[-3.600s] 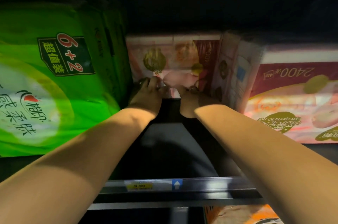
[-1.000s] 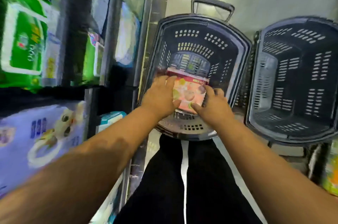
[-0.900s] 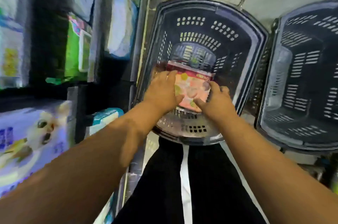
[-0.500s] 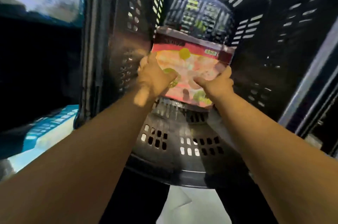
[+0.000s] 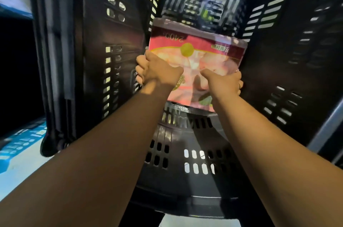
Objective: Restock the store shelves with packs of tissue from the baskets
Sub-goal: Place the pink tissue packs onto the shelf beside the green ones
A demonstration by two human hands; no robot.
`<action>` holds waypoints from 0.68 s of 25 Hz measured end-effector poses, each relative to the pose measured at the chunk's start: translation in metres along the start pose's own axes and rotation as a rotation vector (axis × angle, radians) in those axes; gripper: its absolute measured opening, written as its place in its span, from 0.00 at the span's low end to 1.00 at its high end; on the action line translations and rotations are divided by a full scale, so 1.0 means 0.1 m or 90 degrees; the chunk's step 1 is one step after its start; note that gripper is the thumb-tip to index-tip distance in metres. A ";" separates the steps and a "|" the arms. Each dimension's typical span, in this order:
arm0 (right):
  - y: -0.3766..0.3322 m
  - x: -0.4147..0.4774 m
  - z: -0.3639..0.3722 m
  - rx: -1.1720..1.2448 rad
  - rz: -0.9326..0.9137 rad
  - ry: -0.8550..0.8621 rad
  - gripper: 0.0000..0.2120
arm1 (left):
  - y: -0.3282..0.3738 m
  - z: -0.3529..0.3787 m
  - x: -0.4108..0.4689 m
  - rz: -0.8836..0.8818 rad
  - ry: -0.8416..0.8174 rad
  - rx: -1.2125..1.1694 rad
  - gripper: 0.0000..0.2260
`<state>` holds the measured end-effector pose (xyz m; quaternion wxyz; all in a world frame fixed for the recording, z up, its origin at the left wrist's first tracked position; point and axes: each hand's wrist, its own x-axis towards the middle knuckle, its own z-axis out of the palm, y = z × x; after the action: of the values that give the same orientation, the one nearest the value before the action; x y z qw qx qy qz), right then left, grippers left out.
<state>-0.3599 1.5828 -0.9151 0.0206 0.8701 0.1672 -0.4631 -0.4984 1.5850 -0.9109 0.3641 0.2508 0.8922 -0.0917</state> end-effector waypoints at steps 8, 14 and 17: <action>0.13 -0.08 -0.03 0.051 -0.049 -0.049 0.53 | -0.08 0.04 -0.07 0.031 -0.052 -0.044 0.52; 0.14 -0.35 -0.13 -0.017 -0.118 -0.034 0.53 | -0.16 -0.12 -0.38 0.107 -0.062 -0.006 0.53; 0.06 -0.59 -0.25 -0.034 -0.140 0.003 0.53 | -0.24 -0.28 -0.61 0.127 -0.038 -0.008 0.52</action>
<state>-0.3688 1.5659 -0.8540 -0.0077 0.8466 0.2742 -0.4561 -0.4906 1.5509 -0.8491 0.3993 0.3335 0.8521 -0.0568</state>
